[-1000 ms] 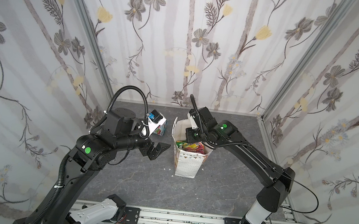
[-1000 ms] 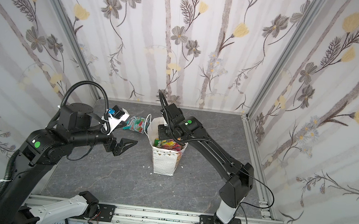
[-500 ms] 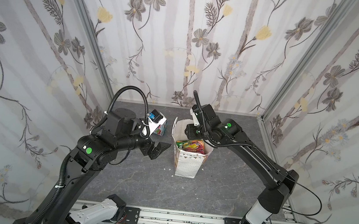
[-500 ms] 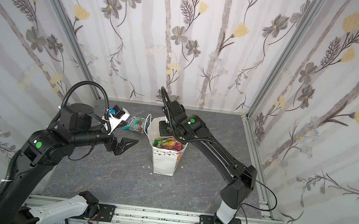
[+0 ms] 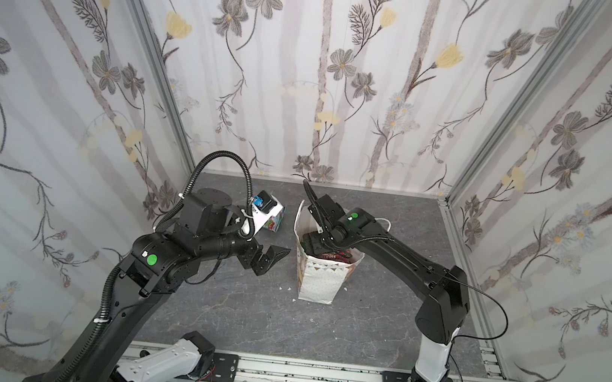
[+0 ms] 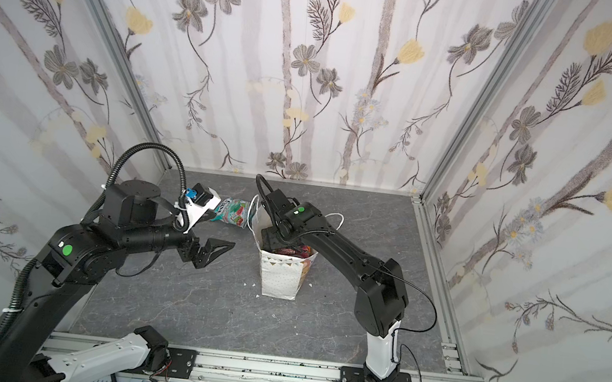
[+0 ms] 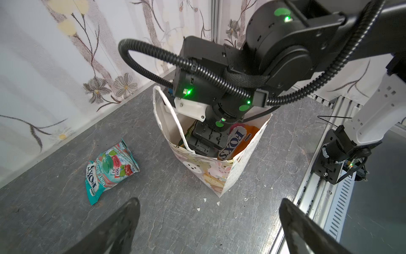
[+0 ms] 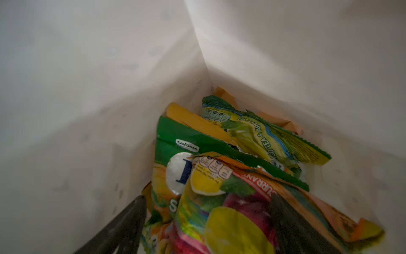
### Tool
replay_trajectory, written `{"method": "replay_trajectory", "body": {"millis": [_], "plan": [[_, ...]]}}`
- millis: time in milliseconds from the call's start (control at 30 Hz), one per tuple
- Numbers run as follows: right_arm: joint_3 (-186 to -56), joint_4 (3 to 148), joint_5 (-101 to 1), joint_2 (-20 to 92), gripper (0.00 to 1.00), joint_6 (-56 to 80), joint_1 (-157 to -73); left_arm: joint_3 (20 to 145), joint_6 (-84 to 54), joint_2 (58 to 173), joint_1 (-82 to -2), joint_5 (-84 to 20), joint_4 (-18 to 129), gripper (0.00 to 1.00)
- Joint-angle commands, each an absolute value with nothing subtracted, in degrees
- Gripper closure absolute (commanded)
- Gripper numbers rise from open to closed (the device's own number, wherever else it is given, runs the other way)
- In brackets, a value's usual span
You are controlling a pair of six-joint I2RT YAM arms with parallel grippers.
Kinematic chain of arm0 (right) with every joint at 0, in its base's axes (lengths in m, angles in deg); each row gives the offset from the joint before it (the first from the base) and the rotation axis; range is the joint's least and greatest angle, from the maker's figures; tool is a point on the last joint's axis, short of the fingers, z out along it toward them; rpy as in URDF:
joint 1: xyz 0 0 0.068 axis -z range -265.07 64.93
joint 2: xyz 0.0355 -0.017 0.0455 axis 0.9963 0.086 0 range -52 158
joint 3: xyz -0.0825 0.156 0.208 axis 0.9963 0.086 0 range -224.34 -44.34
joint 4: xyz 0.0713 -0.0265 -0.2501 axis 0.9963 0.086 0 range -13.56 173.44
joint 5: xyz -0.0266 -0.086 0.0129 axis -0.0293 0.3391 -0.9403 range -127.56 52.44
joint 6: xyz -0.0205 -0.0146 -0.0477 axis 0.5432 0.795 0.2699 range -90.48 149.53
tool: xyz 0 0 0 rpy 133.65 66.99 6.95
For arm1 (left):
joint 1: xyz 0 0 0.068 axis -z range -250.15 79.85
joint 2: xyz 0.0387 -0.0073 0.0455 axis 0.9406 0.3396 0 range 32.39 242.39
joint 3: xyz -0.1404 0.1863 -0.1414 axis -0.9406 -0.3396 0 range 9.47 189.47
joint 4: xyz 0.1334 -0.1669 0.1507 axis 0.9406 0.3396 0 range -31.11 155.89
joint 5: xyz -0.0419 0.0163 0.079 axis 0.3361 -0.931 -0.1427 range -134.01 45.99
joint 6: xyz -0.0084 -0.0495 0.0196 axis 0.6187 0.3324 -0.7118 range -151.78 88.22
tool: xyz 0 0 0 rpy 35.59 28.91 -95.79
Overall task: Take the snacks out of the paper bag
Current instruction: Pick up the snack from the paper bag.
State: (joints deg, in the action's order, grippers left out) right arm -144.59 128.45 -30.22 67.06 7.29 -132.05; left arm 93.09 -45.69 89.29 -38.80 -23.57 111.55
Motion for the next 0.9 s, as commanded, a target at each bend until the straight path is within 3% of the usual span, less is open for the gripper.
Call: {"method": "replay_trajectory", "body": {"millis": [0, 167, 367, 533, 767, 867], "plan": [[-141.93, 125.46, -30.53, 68.33, 0.12, 6.94, -132.12, 91.40, -45.83, 88.78, -38.77, -24.34, 111.71, 0.00], [-139.63, 123.82, -31.38, 69.31, 0.20, 6.72, -132.16, 91.46, -46.02, 88.70, -38.81, -24.50, 112.11, 0.00], [-139.70, 123.17, -31.10, 67.56, 0.57, 6.68, -132.11, 91.72, -45.81, 88.84, -38.80, -24.61, 111.46, 0.00], [-139.70, 123.20, -30.09, 65.23, 0.82, 6.34, -132.14, 91.65, -45.58, 89.05, -38.82, -24.99, 111.09, 0.00], [-140.92, 123.20, -29.30, 61.68, 0.99, 5.88, -132.18, 91.90, -45.32, 89.01, -38.74, -25.42, 110.74, 0.00], [-141.69, 123.14, -29.12, 60.44, 1.00, 5.71, -132.18, 91.91, -45.17, 89.00, -38.76, -25.41, 110.59, 0.00]]}}
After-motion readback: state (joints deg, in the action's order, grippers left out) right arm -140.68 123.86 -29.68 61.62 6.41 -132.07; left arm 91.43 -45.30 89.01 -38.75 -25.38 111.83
